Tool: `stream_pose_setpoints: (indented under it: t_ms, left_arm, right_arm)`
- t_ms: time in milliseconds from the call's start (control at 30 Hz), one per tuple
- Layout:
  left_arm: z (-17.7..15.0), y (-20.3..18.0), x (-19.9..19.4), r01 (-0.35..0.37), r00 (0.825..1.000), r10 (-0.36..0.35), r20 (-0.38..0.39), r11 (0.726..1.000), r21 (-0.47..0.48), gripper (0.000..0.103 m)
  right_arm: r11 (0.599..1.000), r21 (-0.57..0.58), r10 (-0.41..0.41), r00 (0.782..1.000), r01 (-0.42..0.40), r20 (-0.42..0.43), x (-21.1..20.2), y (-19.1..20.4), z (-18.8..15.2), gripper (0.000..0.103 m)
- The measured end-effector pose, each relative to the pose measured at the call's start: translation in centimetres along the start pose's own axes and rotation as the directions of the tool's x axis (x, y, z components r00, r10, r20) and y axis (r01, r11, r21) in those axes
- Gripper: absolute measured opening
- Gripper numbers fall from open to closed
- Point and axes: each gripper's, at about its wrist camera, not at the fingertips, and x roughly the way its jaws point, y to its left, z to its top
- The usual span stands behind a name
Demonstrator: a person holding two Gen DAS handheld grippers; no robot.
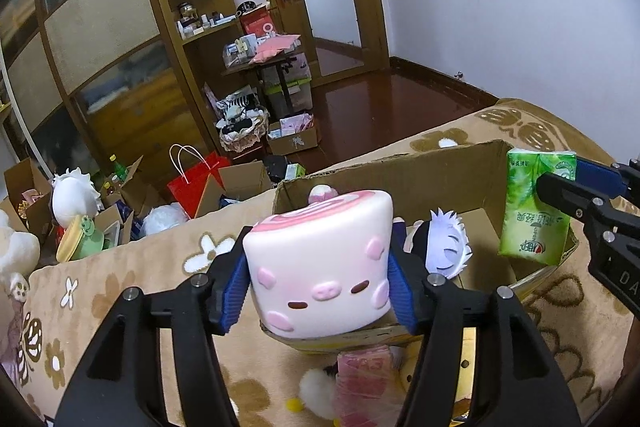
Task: Organize soft objects
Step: 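Drop the tissue pack into the box with the right tool while the left tool drops the marshmallow plush, then move both tools back toward the yellow bear and pink roll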
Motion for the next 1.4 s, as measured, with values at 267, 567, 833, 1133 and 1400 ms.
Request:
stream_pose_setpoints:
  t_ms: [267,567,833,1133,1400]
  left_arm:
    - [-0.3,-0.2,0.5,0.013,0.999,-0.013,-0.039,1.000,0.013,0.064]
    - [-0.2,-0.5,0.3,0.008,0.998,-0.006,-0.067,1.000,0.026,0.067]
    - [-0.2,0.1,0.6,0.019,0.995,-0.019,-0.102,1.000,-0.006,0.073]
    - [0.0,0.0,-0.4,0.001,0.998,-0.001,-0.062,1.000,0.006,0.084]
    - [0.0,-0.3,-0.8,-0.001,0.998,0.003,-0.063,1.000,0.029,0.085]
  right_arm:
    - [1.000,0.002,0.002,1.000,-0.002,0.000,0.1,0.0,0.0,0.035]
    - [1.000,0.003,0.007,1.000,-0.007,-0.003,0.3,0.2,-0.3,0.035]
    - [1.000,0.018,0.021,1.000,-0.021,0.001,0.0,0.6,-0.8,0.035]
    - [0.999,0.032,0.043,0.999,-0.042,-0.008,-0.9,1.0,-0.7,0.039]
    - [0.998,0.009,0.055,0.998,-0.055,-0.004,-1.9,1.3,-0.6,0.051]
